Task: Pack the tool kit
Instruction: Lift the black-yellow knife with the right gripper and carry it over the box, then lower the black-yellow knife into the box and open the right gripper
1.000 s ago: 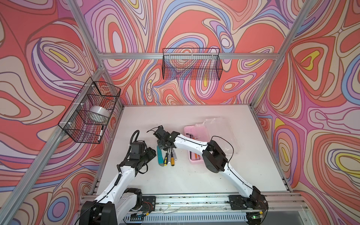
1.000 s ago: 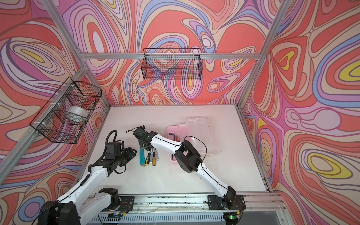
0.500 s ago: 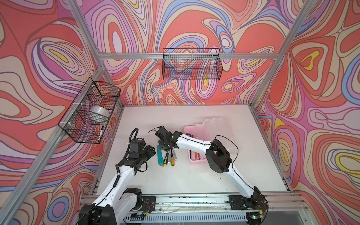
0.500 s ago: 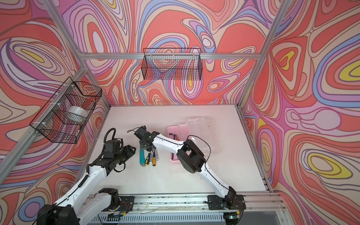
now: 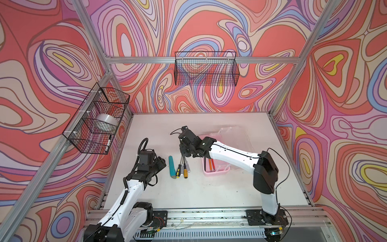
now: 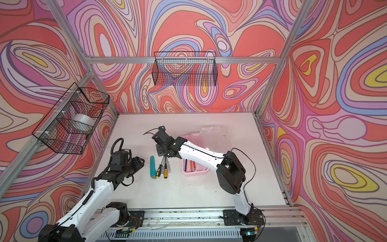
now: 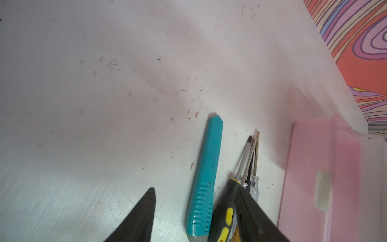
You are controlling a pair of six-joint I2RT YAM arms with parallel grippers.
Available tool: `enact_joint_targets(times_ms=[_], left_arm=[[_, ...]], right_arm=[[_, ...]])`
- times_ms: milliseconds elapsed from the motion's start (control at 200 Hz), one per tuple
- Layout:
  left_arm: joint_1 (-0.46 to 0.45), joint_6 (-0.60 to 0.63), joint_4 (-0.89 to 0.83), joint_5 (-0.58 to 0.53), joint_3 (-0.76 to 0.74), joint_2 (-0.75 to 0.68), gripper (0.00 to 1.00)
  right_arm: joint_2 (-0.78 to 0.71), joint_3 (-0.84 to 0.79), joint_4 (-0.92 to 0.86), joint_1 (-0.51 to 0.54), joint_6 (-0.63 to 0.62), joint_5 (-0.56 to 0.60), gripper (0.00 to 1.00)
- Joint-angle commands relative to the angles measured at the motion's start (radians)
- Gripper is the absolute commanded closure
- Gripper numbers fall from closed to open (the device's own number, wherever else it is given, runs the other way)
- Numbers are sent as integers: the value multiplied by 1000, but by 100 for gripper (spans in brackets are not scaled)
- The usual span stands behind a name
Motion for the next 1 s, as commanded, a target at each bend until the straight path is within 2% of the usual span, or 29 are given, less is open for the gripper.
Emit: enact_joint_targets(times_ms=[0,235,426,726,881,991], left_arm=[[7,26,-12,-17,57,1,40],[4,31,18,-2,47,8,41],[-34,28,30,-5,60,45,42],[-112,19,30,-62,90,92,43],[-132,18,39,-68,108,129,42],[-142,16,47,-70,112,144,42]], right_arm=[[-129,-101,-51,-33,5,109,60],[-323,-303,-126,-98,51,153,60],[-356,-384,-130,-125,75,194,60],[-377,-470,-82,-177,81,182,57],[-345,-444,-118,-180,78,201,40],[-349,-418,-137,-181,76,209,36]])
